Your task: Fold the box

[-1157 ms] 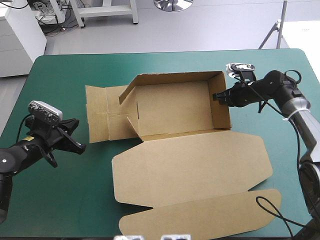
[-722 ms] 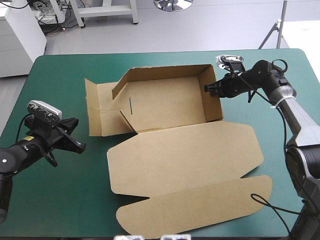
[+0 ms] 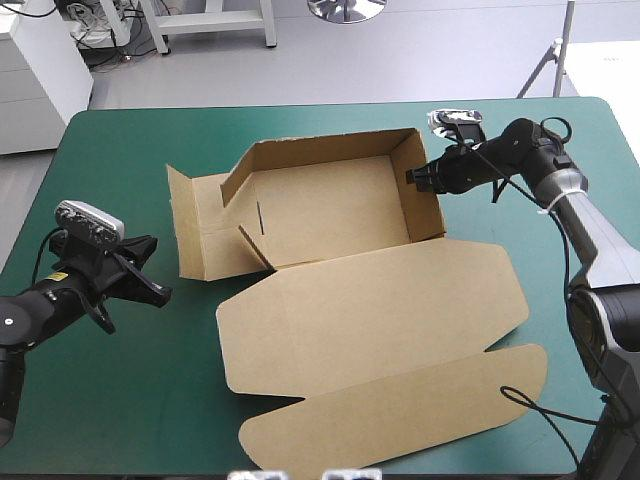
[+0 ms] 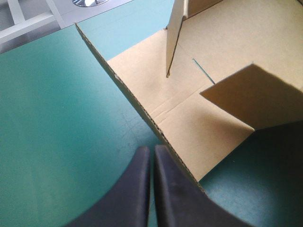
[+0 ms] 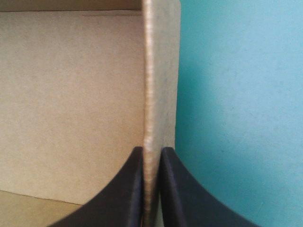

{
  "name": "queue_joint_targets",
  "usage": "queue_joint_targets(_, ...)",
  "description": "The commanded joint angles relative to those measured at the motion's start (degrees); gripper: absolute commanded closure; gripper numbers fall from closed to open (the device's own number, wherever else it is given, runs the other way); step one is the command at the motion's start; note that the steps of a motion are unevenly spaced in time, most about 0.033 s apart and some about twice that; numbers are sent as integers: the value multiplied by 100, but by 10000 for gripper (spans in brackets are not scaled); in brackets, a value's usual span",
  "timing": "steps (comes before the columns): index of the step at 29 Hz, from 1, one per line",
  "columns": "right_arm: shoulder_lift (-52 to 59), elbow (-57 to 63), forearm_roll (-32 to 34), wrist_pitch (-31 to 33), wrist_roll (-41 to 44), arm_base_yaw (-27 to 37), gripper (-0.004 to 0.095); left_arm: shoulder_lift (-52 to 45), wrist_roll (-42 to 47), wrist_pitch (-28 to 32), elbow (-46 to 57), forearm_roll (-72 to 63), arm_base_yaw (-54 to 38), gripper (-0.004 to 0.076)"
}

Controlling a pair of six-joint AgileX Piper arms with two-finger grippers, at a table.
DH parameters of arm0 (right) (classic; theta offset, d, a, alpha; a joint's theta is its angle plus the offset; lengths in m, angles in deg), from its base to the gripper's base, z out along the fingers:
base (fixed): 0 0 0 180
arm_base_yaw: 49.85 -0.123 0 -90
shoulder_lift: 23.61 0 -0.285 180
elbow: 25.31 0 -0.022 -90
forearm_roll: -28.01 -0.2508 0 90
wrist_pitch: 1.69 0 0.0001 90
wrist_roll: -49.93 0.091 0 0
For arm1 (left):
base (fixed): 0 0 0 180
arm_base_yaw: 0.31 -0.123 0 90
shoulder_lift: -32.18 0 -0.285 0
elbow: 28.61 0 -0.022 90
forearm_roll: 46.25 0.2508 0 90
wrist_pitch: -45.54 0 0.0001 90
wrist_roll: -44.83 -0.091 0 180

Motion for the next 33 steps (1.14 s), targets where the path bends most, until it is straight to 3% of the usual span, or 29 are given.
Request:
queue_joint_targets(1,283,-169,-200,-113,-131,1,677,-60,12,182,-187,-286,-18,710)
queue_joint_targets(5,283,-169,-365,-113,-264,1,495,-60,12,182,-187,-286,-18,710)
queue_joint_targets(9,321,-181,-508,-79,-277,1,407,-60,12,141,-187,-286,-18,710)
queue_joint_targets(14,479,-487,-364,224,147,1,407,-60,12,131,-187,-286,-18,710)
queue_joint_targets(21,557,-1161,972,1784,1098,1,417,-60,12,38,-187,-286,-18,710)
queue_joint_targets(33,57,-1180,1125,1467,1172,-290,422,-60,12,-38,-187,-286,-18,710)
